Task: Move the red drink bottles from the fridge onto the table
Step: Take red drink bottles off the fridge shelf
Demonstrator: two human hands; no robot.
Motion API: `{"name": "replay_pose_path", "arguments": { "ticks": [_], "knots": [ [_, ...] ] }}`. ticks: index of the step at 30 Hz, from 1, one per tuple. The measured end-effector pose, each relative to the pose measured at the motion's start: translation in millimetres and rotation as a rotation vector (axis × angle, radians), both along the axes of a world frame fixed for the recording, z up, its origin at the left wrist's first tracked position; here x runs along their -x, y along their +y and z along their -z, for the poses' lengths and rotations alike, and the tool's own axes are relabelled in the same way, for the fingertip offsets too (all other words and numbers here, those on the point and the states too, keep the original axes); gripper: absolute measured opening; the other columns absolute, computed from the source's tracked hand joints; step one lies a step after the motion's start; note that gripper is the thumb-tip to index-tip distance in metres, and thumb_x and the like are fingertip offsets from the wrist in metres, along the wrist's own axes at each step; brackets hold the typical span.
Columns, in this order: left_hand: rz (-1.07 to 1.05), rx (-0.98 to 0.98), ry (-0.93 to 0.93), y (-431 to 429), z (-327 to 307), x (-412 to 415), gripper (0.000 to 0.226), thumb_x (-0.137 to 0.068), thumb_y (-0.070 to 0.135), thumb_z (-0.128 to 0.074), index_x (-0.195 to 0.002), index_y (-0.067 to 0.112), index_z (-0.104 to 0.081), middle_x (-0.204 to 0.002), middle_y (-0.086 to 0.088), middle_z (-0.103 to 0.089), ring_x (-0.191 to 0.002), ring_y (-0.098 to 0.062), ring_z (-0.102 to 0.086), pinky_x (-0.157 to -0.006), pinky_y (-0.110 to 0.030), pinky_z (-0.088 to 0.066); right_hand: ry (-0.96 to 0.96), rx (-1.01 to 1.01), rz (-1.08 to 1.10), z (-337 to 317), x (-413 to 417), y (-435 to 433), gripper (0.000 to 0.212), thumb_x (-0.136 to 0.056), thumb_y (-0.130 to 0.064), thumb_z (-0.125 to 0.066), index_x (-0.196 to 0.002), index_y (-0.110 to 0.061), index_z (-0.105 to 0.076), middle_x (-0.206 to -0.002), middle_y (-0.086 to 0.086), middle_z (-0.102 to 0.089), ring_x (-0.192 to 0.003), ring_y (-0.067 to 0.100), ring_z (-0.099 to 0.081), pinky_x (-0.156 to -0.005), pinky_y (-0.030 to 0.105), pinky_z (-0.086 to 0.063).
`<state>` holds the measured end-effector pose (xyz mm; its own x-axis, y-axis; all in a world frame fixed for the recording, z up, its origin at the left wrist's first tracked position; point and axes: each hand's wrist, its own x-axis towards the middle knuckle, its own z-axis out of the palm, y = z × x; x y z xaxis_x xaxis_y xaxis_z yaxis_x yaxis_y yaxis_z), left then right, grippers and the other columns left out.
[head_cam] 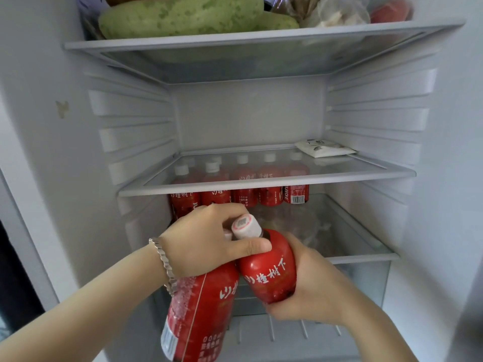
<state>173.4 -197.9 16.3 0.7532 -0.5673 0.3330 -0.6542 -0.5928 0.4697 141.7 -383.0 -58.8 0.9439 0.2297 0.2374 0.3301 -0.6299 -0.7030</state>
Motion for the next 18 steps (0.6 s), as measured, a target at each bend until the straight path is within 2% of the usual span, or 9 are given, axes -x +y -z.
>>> {"name": "replay_pose_path", "arguments": {
  "ticks": [4, 7, 10, 11, 12, 14, 15, 17, 18],
  "knots": [
    [-0.023, -0.019, 0.008, 5, 3, 2, 0.050, -0.056, 0.075, -0.045, -0.072, 0.029, -0.056, -0.067, 0.015, -0.063, -0.062, 0.001, -0.060, -0.059, -0.018, -0.047, 0.143, -0.007, -0.152, -7, 1, -2, 0.085, -0.047, -0.034, -0.083, -0.114, -0.057, -0.036, -0.102, -0.018, -0.063, -0.089, 0.002, -0.065, -0.076, 0.029, -0.058],
    [-0.057, -0.057, 0.014, 18, 3, 2, 0.046, -0.066, 0.067, -0.051, -0.072, 0.022, -0.058, -0.071, 0.008, -0.066, -0.063, -0.003, -0.061, -0.059, -0.020, -0.050, 0.270, -0.122, -0.248, -16, -13, 5, 0.075, -0.046, -0.063, -0.079, -0.113, -0.052, -0.048, -0.110, -0.022, -0.064, -0.101, -0.002, -0.062, -0.090, 0.027, -0.053],
    [-0.179, -0.046, -0.004, 38, 2, 0, 0.040, -0.068, 0.061, -0.054, -0.070, 0.022, -0.059, -0.070, 0.014, -0.067, -0.063, 0.000, -0.061, -0.057, -0.014, -0.048, 0.222, -0.134, -0.258, -23, -42, 25, 0.113, -0.032, -0.087, -0.063, -0.131, -0.035, -0.042, -0.126, -0.021, -0.051, -0.113, -0.001, -0.054, -0.096, 0.023, -0.047],
    [-0.237, -0.017, -0.010, 45, 2, -2, 0.038, -0.069, 0.060, -0.056, -0.069, 0.021, -0.059, -0.069, 0.014, -0.067, -0.062, 0.000, -0.061, -0.054, -0.013, -0.046, 0.216, -0.147, -0.251, -23, -54, 35, 0.116, -0.035, -0.092, -0.054, -0.134, -0.033, -0.038, -0.127, -0.020, -0.049, -0.114, 0.000, -0.052, -0.095, 0.017, -0.044],
    [-0.286, 0.014, -0.014, 52, 1, -3, 0.037, -0.070, 0.058, -0.057, -0.068, 0.021, -0.059, -0.067, 0.015, -0.067, -0.061, 0.002, -0.061, -0.051, -0.011, -0.044, 0.206, -0.188, -0.213, -22, -69, 46, 0.108, -0.046, -0.093, -0.045, -0.134, -0.033, -0.038, -0.129, -0.019, -0.049, -0.116, 0.001, -0.051, -0.093, 0.013, -0.039],
    [-0.351, 0.038, -0.014, 61, -1, -4, 0.034, -0.071, 0.057, -0.057, -0.066, 0.023, -0.057, -0.063, 0.019, -0.065, -0.059, 0.006, -0.060, -0.046, -0.007, -0.040, 0.159, -0.294, -0.020, -12, -107, 62, 0.084, -0.073, -0.079, -0.040, -0.136, -0.024, -0.042, -0.137, -0.007, -0.049, -0.125, 0.013, -0.047, -0.096, 0.018, -0.030],
    [-0.374, 0.028, -0.014, 64, -3, -5, 0.034, -0.071, 0.058, -0.056, -0.065, 0.024, -0.057, -0.061, 0.017, -0.065, -0.058, 0.006, -0.060, -0.044, -0.008, -0.039, 0.141, -0.309, 0.095, -6, -126, 70, 0.075, -0.080, -0.066, -0.051, -0.135, -0.016, -0.043, -0.139, 0.002, -0.049, -0.127, 0.019, -0.045, -0.105, 0.026, -0.031],
    [-0.404, -0.001, -0.027, 67, -4, -5, 0.035, -0.072, 0.060, -0.055, -0.066, 0.026, -0.056, -0.063, 0.013, -0.064, -0.059, 0.001, -0.061, -0.049, -0.010, -0.038, 0.141, -0.311, 0.238, 3, -157, 83, 0.079, -0.073, -0.041, -0.076, -0.133, -0.006, -0.039, -0.135, 0.011, -0.049, -0.127, 0.025, -0.045, -0.108, 0.041, -0.037],
    [-0.411, -0.013, -0.035, 67, -4, -4, 0.036, -0.072, 0.061, -0.054, -0.066, 0.026, -0.055, -0.064, 0.012, -0.064, -0.060, -0.001, -0.061, -0.052, -0.013, -0.039, 0.138, -0.330, 0.270, 6, -167, 89, 0.084, -0.068, -0.032, -0.082, -0.133, -0.005, -0.036, -0.134, 0.012, -0.049, -0.127, 0.026, -0.045, -0.109, 0.040, -0.036]
  ]
}}
